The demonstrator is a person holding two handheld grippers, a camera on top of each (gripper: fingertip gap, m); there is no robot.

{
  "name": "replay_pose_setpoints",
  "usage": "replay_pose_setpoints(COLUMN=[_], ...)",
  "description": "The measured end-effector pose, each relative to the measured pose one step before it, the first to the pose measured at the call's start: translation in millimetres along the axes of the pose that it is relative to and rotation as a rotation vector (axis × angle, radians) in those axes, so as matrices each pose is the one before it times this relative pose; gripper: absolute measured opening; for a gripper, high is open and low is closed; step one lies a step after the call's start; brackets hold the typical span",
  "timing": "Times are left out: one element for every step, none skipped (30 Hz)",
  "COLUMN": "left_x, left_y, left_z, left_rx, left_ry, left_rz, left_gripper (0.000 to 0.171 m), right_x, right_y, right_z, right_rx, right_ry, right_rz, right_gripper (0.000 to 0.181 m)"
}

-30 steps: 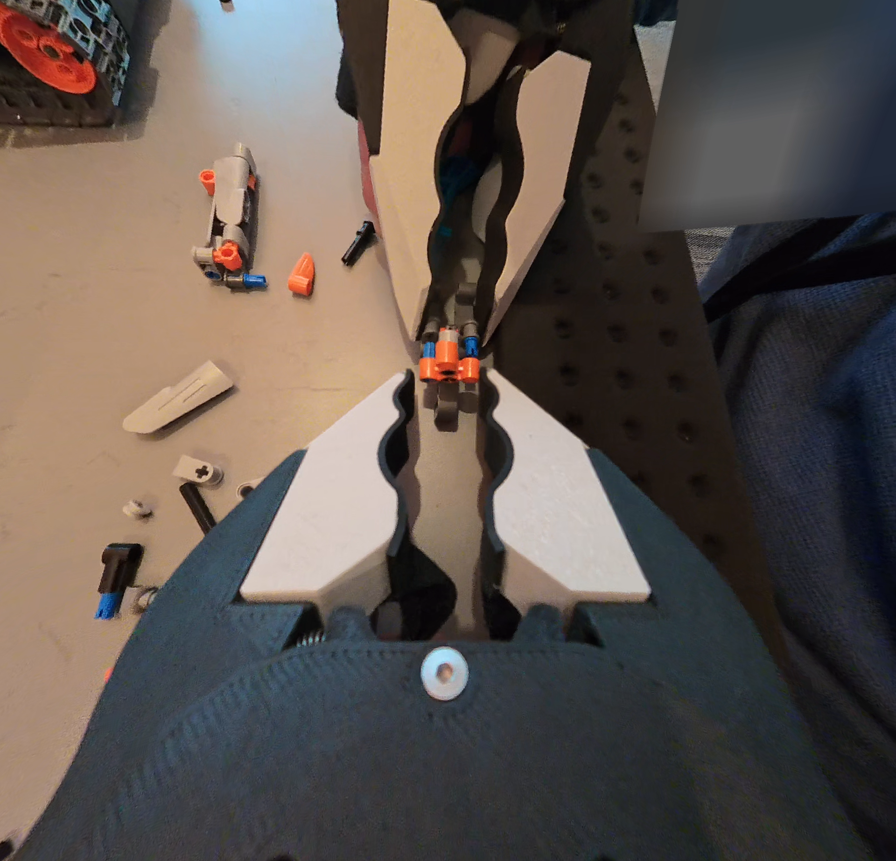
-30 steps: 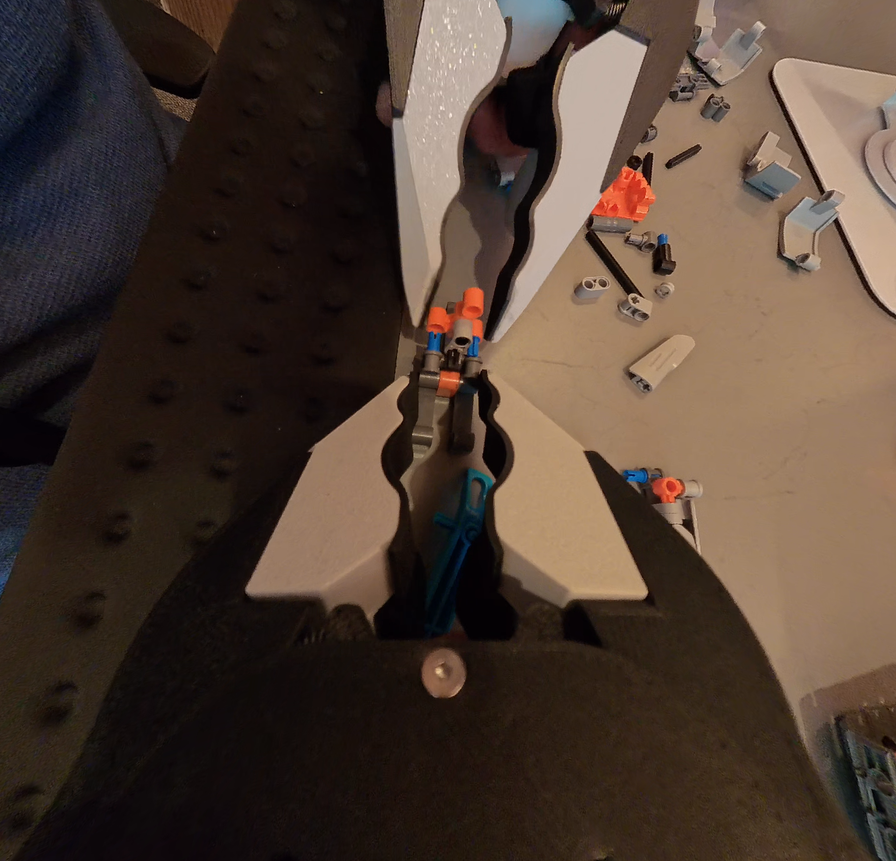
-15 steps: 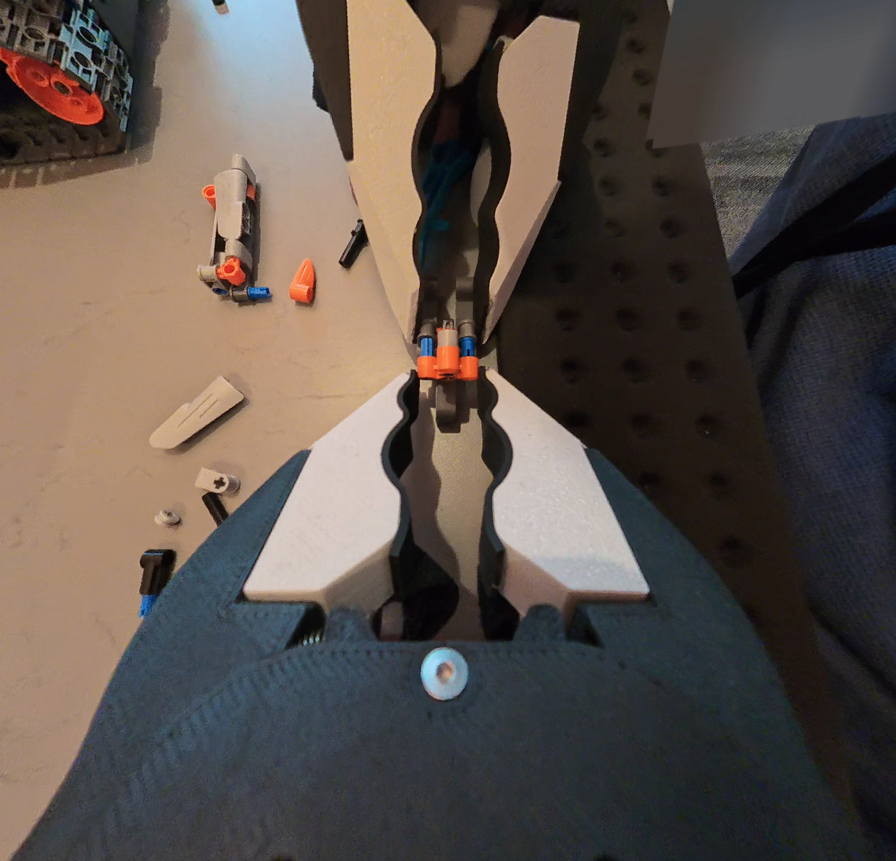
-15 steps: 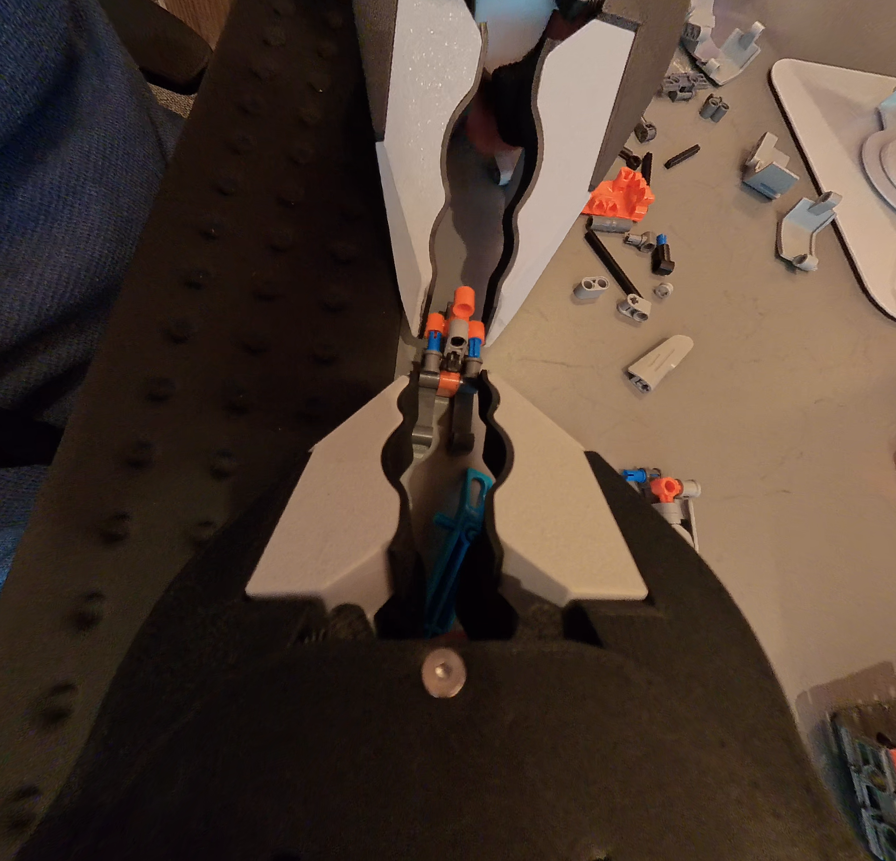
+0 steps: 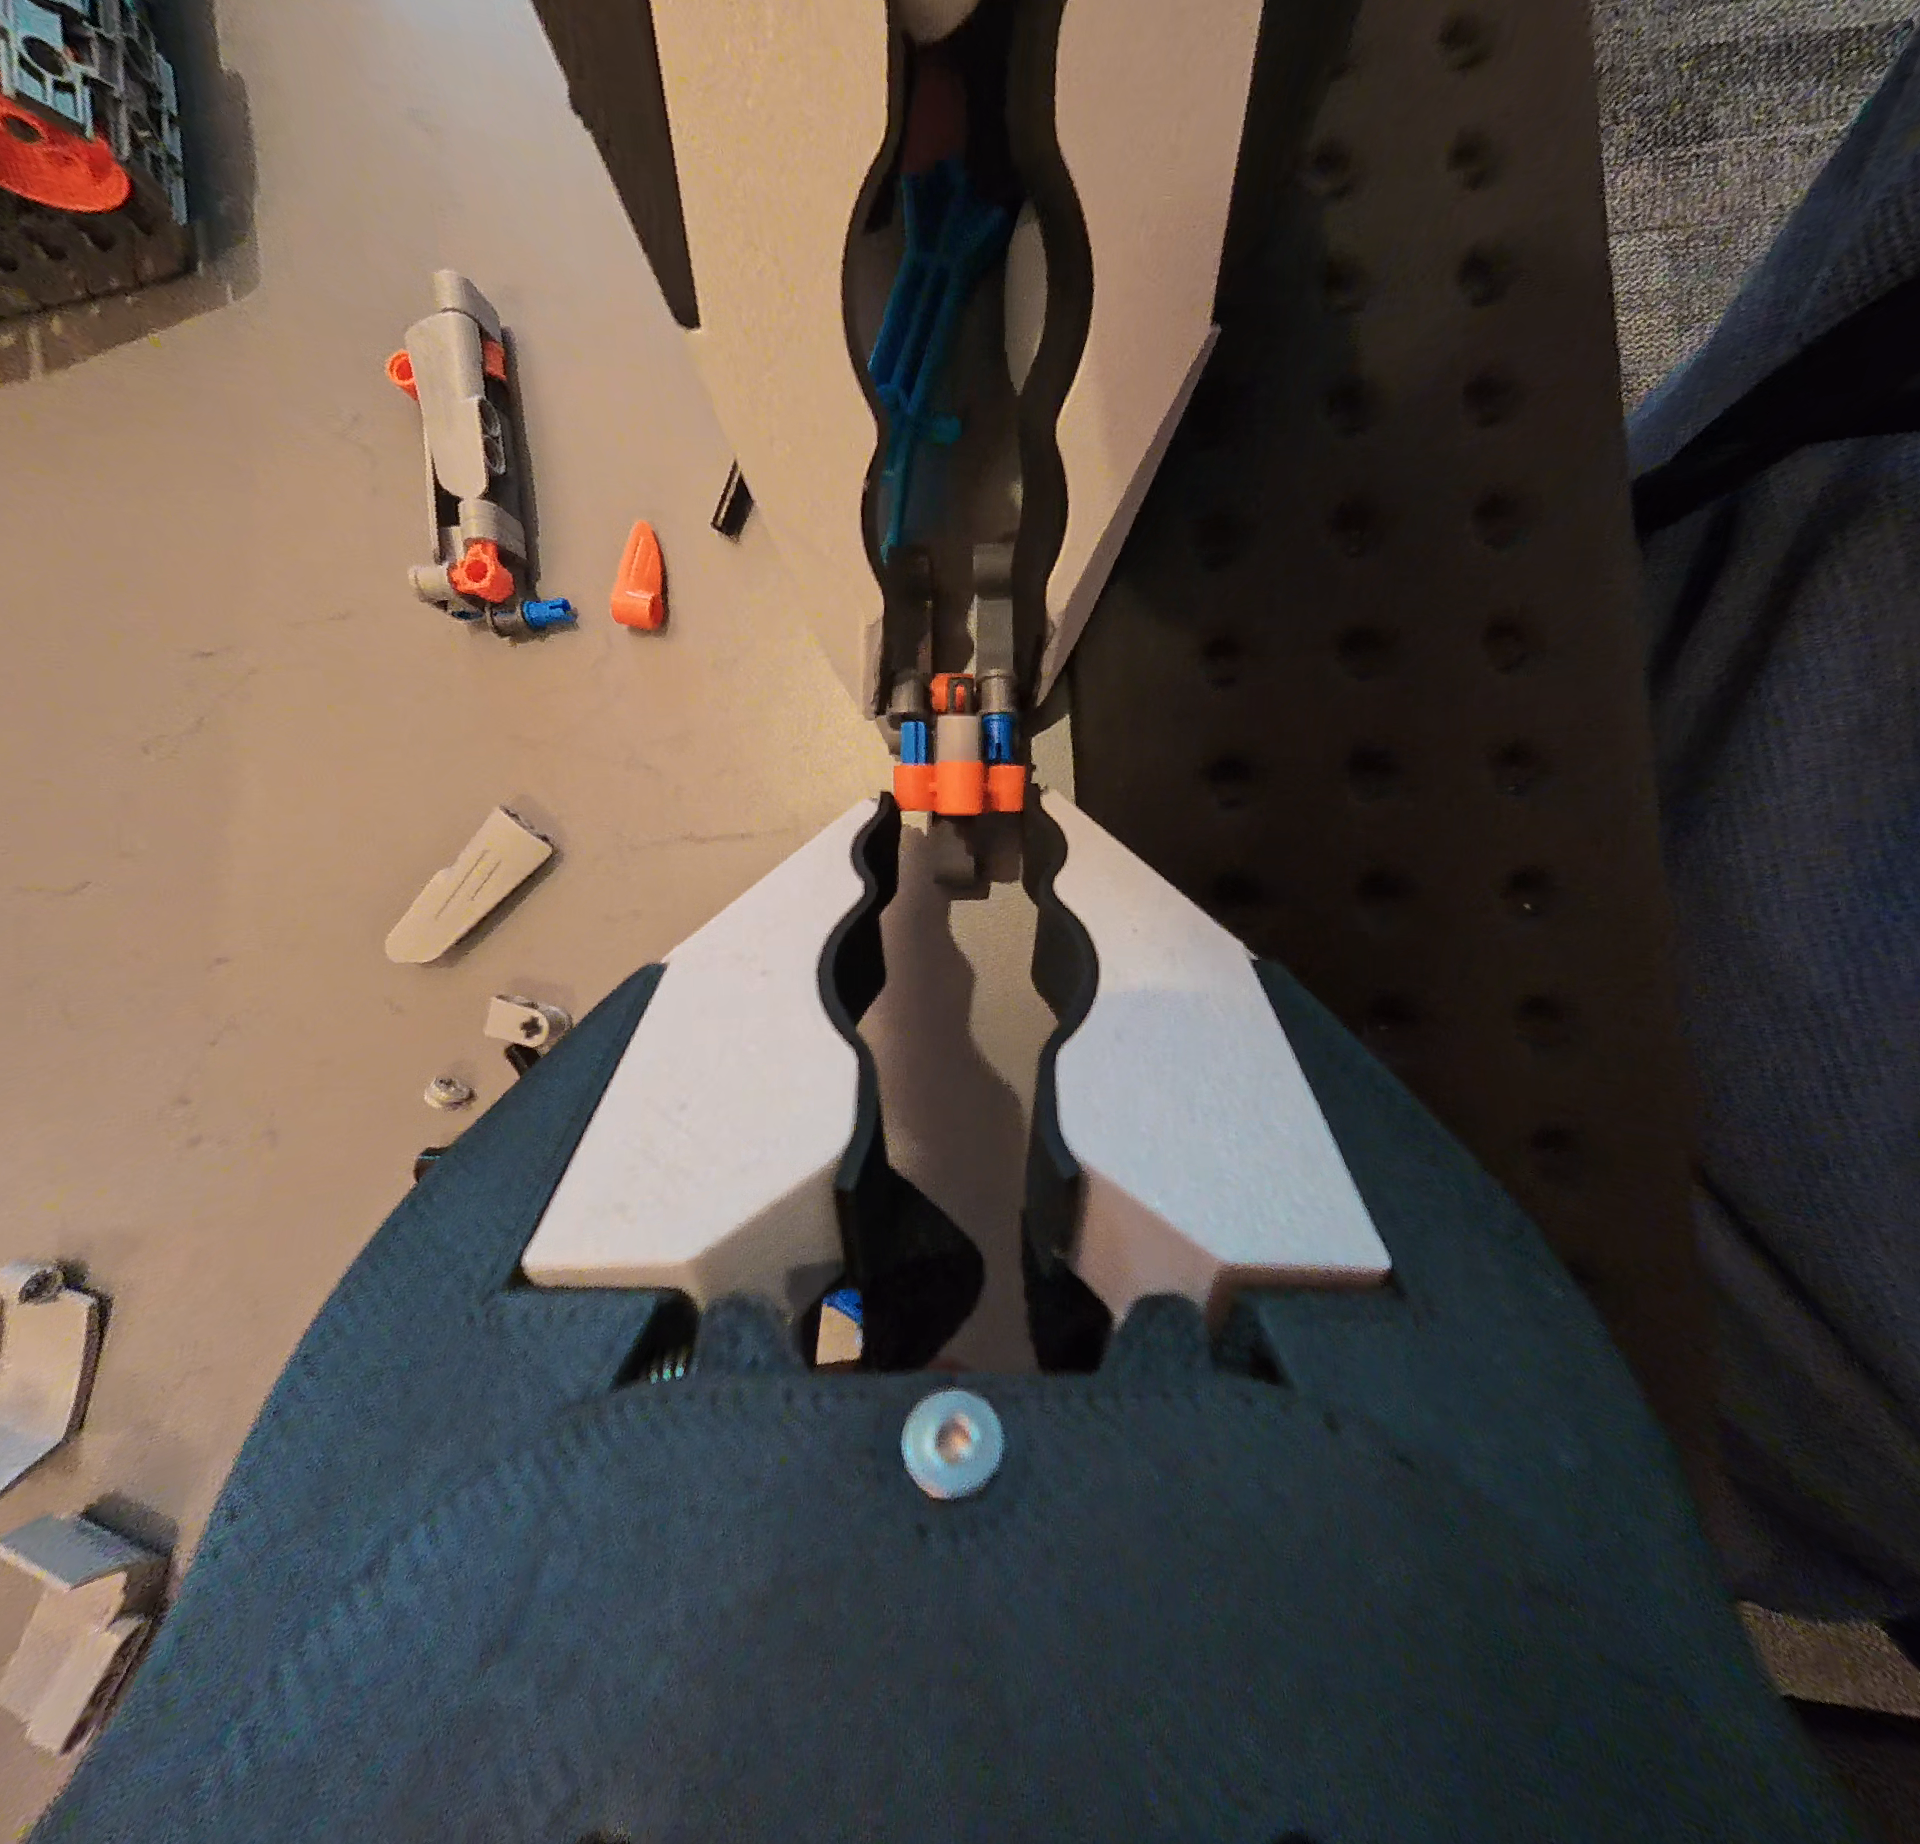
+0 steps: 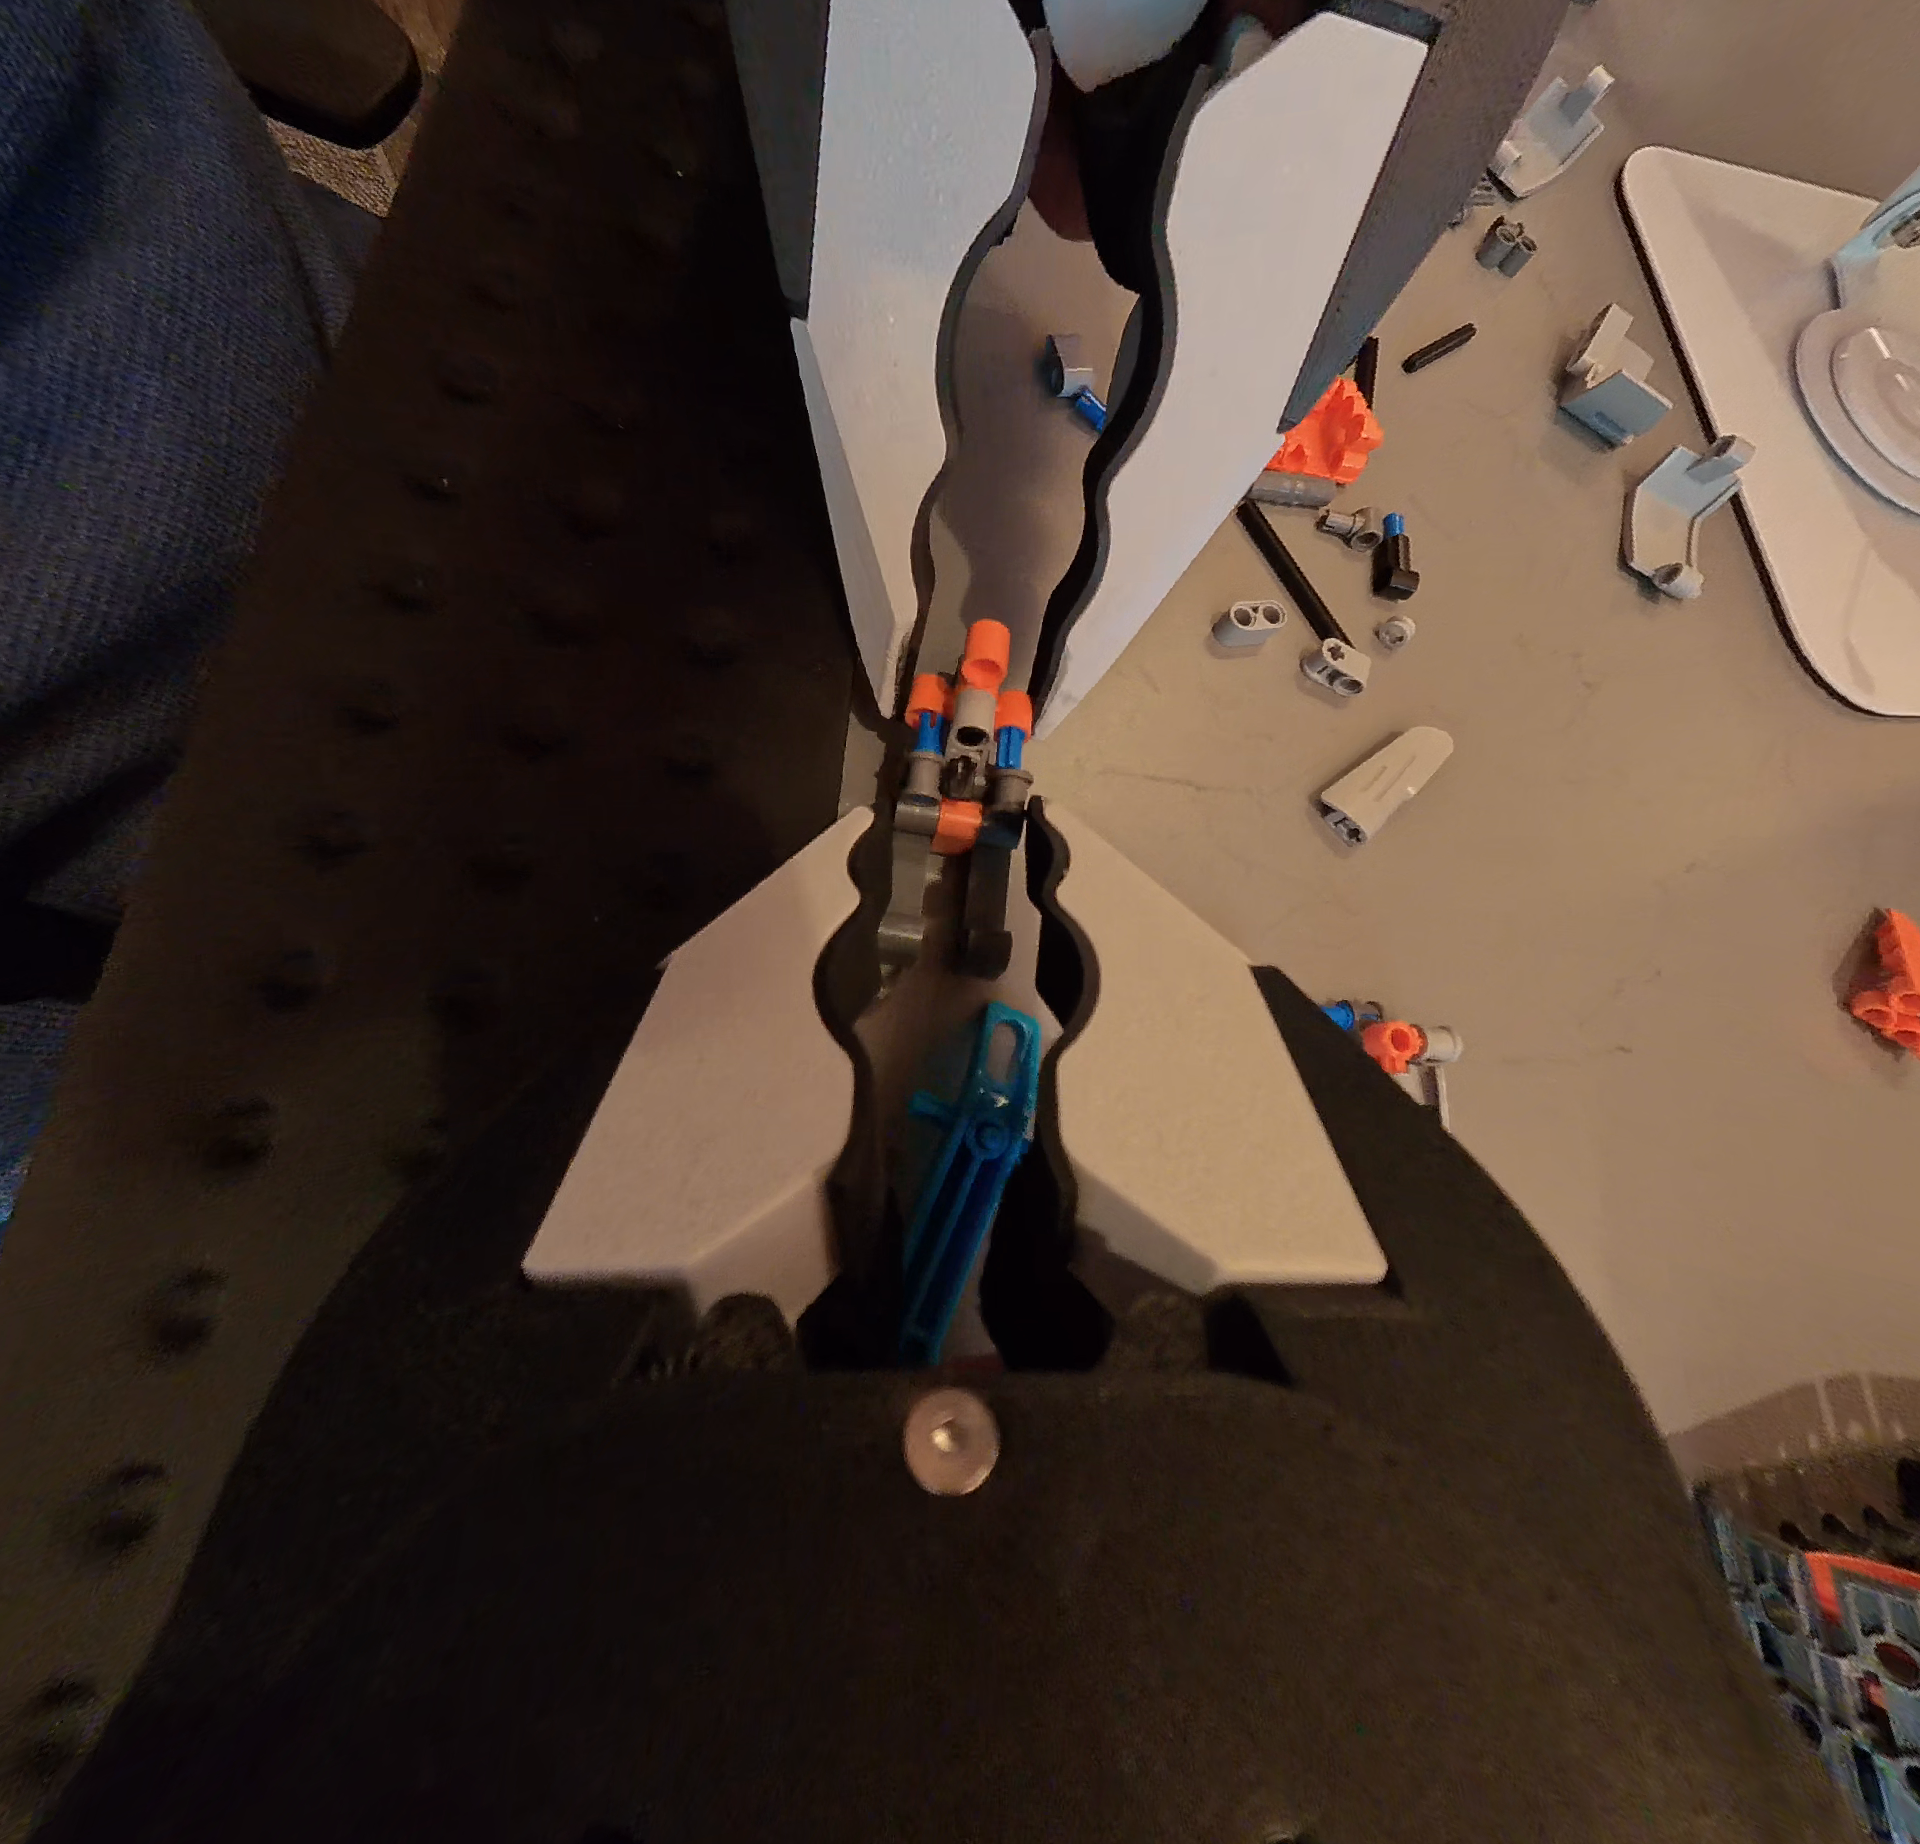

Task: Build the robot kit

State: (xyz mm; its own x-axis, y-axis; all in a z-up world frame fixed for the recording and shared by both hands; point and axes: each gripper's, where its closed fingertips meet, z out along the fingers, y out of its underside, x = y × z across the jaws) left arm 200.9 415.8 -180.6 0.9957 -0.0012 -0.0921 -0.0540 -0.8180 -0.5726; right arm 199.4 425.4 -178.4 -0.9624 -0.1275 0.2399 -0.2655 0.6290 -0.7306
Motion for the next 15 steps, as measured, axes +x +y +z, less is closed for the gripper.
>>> replay_pose_setpoints(left_x=[-0.51,-0.29,0.45,0.07,-0.41,-0.58,-0.82,0.15,0.23,-0.82,-0.04,-0.09,-0.88,0.11,0.73], left_y=[-0.11,0.28,-0.58,-0.69,-0.31,-0.32,-0.70,-0.65,-0.33,-0.33,-0.34,-0.38,-0.48,-0.16,-0.02], left_z=[0.19,0.53,0.46,0.51,0.30,0.20,0.12,0.37,0.49,0.26,0.17,0.09,-0.13,-0.07,0.19], left_rx=[-0.00260,-0.00146,0.00541,0.00617,0.00342,0.00180,0.00415,0.00349,0.00101,0.00011,-0.00079,-0.00092,0.00010,-0.00139,-0.00241], left_ry=[-0.0011,0.0011,0.0066,0.0041,0.0000,-0.0020,-0.0050,0.0021,0.0032,-0.0034,0.0022,0.0018,-0.0040,0.0026,0.0043], left_rz=[-0.0005,-0.0030,-0.0045,-0.0042,-0.0025,-0.0001,0.0030,0.0007,-0.0011,0.0021,0.0020,0.0003,0.0011,0.0006,0.0011], left_gripper=[0.022,0.022,0.022,0.022,0.022,0.022,0.022,0.022,0.022,0.022,0.022,0.022,0.022,0.022,0.022], right_x=[0.17,0.55,0.05,0.50,0.32,0.09,0.20,0.57,-0.28,-0.60,0.26,-0.11,-0.21,0.33,0.32], right_y=[0.10,-0.51,-1.19,-1.26,-1.15,-0.17,0.81,-1.04,-2.96,-2.78,-0.56,1.33,1.82,2.28,1.06], right_z=[-0.16,-0.73,-1.29,-1.63,-1.36,-0.85,-0.71,-1.43,-1.51,-0.72,0.11,0.85,0.98,0.75,0.02], right_rx=[0.0000,0.0031,0.0059,0.0058,0.0059,0.0007,-0.0042,0.0067,0.0163,0.0151,0.0026,-0.0074,-0.0080,-0.0127,-0.0030], right_ry=[0.0026,0.0059,0.0018,0.0042,0.0040,0.0032,0.0031,0.0036,-0.0073,-0.0110,-0.0042,-0.0038,-0.0007,0.0029,0.0021], right_rz=[0.0010,0.0005,0.0001,0.0005,0.0005,-0.0011,-0.0015,0.0017,0.0116,0.0132,0.0078,0.0038,-0.0004,0.0010,0.0018], right_gripper=[0.024,0.025,0.025,0.027,0.029,0.030,0.030,0.030,0.028,0.028,0.028,0.025,0.023,0.023,0.023])
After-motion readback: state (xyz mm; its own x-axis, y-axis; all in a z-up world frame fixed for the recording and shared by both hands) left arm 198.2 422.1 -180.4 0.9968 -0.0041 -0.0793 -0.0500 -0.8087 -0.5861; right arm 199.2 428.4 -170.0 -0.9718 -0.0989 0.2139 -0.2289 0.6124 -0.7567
